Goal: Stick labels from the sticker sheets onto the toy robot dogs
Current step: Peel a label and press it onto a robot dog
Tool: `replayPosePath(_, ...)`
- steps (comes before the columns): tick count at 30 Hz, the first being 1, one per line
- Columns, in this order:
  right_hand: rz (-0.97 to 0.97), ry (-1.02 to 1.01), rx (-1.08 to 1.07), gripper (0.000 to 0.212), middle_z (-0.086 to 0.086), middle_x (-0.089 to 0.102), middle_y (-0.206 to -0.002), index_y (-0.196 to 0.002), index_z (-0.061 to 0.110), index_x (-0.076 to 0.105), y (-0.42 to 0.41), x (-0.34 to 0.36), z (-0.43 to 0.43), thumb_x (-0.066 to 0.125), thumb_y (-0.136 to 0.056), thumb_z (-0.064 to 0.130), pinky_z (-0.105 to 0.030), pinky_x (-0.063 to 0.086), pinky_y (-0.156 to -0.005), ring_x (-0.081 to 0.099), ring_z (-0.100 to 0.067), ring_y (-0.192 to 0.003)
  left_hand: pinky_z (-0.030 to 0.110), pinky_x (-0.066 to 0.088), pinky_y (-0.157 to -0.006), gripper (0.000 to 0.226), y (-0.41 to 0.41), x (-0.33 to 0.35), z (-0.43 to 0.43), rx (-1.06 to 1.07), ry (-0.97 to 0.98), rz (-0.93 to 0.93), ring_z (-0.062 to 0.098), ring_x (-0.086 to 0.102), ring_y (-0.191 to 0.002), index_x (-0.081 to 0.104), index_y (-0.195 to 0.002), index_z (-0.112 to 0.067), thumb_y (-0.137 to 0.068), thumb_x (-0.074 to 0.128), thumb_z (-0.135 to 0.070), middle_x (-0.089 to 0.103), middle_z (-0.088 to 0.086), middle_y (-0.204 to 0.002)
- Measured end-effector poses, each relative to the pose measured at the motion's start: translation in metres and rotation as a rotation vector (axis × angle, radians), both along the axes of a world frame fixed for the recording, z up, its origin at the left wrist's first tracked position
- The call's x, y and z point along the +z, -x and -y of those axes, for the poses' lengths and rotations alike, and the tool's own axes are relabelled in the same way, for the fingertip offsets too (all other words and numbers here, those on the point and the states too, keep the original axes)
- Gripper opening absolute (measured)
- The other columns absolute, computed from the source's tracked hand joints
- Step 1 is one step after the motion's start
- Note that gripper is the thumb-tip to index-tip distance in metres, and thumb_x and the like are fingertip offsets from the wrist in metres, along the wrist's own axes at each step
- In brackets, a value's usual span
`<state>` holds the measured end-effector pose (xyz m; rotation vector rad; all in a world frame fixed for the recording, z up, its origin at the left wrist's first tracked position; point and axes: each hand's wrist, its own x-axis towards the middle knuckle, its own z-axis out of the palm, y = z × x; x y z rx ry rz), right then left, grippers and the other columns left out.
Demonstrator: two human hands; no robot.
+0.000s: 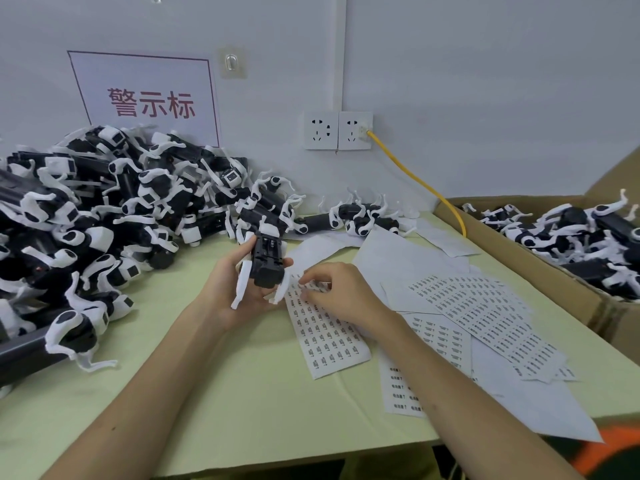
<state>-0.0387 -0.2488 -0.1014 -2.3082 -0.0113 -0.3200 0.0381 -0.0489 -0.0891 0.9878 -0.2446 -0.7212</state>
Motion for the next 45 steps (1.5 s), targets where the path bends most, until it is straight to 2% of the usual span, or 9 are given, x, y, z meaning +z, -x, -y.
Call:
replayPosePath(2, -0.004, 0.020, 0.009, 0.021, 0.004, 0.072, -0.121, -0.109, 0.026, 0.078, -0.001, 0.000, -0.001, 0.078, -0.087, 0.023, -0.035, 0.050, -0.103, 0.064, -0.011, -0.115, 0.047, 0.053, -0.095, 0.049, 0.001, 0.001, 0.000, 0.003, -0.010, -0.015, 0.027, 0.073, -0.091, 0.079, -0.117, -0.014, -0.088, 0.070, -0.052, 0.074, 0.011, -0.121)
replayPosePath(6, 0.102, 0.036, 0.021, 0.018, 0.012, 0.072, -0.114, -0.103, 0.027, 0.078, 0.000, 0.000, -0.002, 0.074, -0.088, 0.019, -0.020, 0.044, -0.090, 0.061, -0.004, -0.109, 0.037, 0.058, -0.062, 0.048, 0.005, 0.004, 0.001, 0.010, 0.039, -0.017, 0.031, 0.074, -0.079, 0.080, -0.113, -0.010, -0.094, 0.065, -0.051, 0.075, 0.015, -0.112)
replayPosePath(9, 0.112, 0.007, 0.054, 0.012, 0.018, 0.073, -0.103, -0.098, 0.030, 0.079, 0.000, 0.000, -0.005, 0.075, -0.088, 0.025, -0.012, 0.039, -0.078, 0.062, 0.004, -0.098, 0.037, 0.057, -0.065, 0.049, 0.005, 0.004, 0.002, 0.008, 0.088, -0.001, 0.030, 0.070, -0.079, 0.079, -0.114, -0.010, -0.099, 0.059, -0.052, 0.073, 0.014, -0.108)
replayPosePath(15, 0.116, -0.018, 0.054, 0.007, 0.018, 0.073, -0.092, -0.089, 0.030, 0.077, 0.003, 0.001, -0.005, 0.080, -0.083, 0.032, -0.026, 0.050, -0.079, 0.066, 0.002, -0.091, 0.048, 0.046, -0.086, 0.050, 0.006, 0.005, 0.004, 0.012, 0.050, 0.123, 0.030, 0.064, -0.080, 0.077, -0.120, -0.015, -0.097, 0.057, -0.054, 0.073, 0.013, -0.111)
replayPosePath(22, 0.135, 0.079, 0.027, 0.004, 0.013, 0.072, -0.084, -0.081, 0.025, 0.078, 0.007, 0.006, -0.007, 0.078, -0.081, 0.029, -0.039, 0.056, -0.080, 0.065, -0.005, -0.081, 0.036, 0.059, -0.067, 0.053, 0.017, 0.011, 0.006, -0.003, -0.050, 0.188, 0.029, 0.072, -0.089, 0.075, -0.125, -0.014, -0.097, 0.054, -0.053, 0.073, 0.017, -0.113)
replayPosePath(31, 0.103, 0.116, -0.020, 0.014, 0.011, 0.073, -0.081, -0.084, 0.030, 0.080, 0.004, 0.005, -0.008, 0.073, -0.086, 0.041, -0.034, 0.055, -0.075, 0.066, -0.004, -0.077, 0.032, 0.047, -0.053, 0.051, 0.026, 0.012, 0.013, -0.090, -0.074, 0.268, 0.028, 0.064, -0.069, 0.059, -0.130, -0.008, -0.100, 0.051, -0.049, 0.057, 0.017, -0.109)
replayPosePath(36, 0.118, 0.113, -0.037, 0.012, 0.028, 0.065, -0.066, -0.085, 0.032, 0.080, 0.001, 0.003, -0.007, 0.072, -0.087, 0.041, -0.026, 0.046, -0.065, 0.061, 0.002, -0.067, 0.028, 0.047, -0.053, 0.050, 0.022, 0.008, 0.012, -0.122, -0.082, 0.256, 0.029, 0.064, -0.065, 0.061, -0.128, -0.010, -0.101, 0.053, -0.052, 0.065, 0.013, -0.103)
replayPosePath(40, 0.130, 0.155, -0.038, 0.022, 0.033, 0.058, -0.059, -0.059, 0.034, 0.063, 0.001, 0.002, -0.006, 0.068, -0.081, 0.031, -0.025, 0.038, -0.063, 0.057, -0.001, -0.060, 0.037, 0.039, -0.063, 0.046, 0.020, 0.004, 0.013, -0.156, -0.119, 0.279, 0.027, 0.058, -0.081, 0.070, -0.117, -0.015, -0.102, 0.051, -0.054, 0.068, 0.013, -0.109)
replayPosePath(45, 0.105, 0.114, 0.041, 0.010, 0.019, 0.069, -0.073, -0.076, 0.032, 0.074, 0.003, 0.004, -0.006, 0.070, -0.084, 0.033, -0.034, 0.055, -0.073, 0.065, -0.008, -0.071, 0.034, 0.042, -0.060, 0.048, 0.020, 0.006, 0.013, -0.107, -0.104, 0.279, 0.031, 0.065, -0.074, 0.063, -0.119, -0.011, -0.102, 0.051, -0.054, 0.058, 0.019, -0.107)
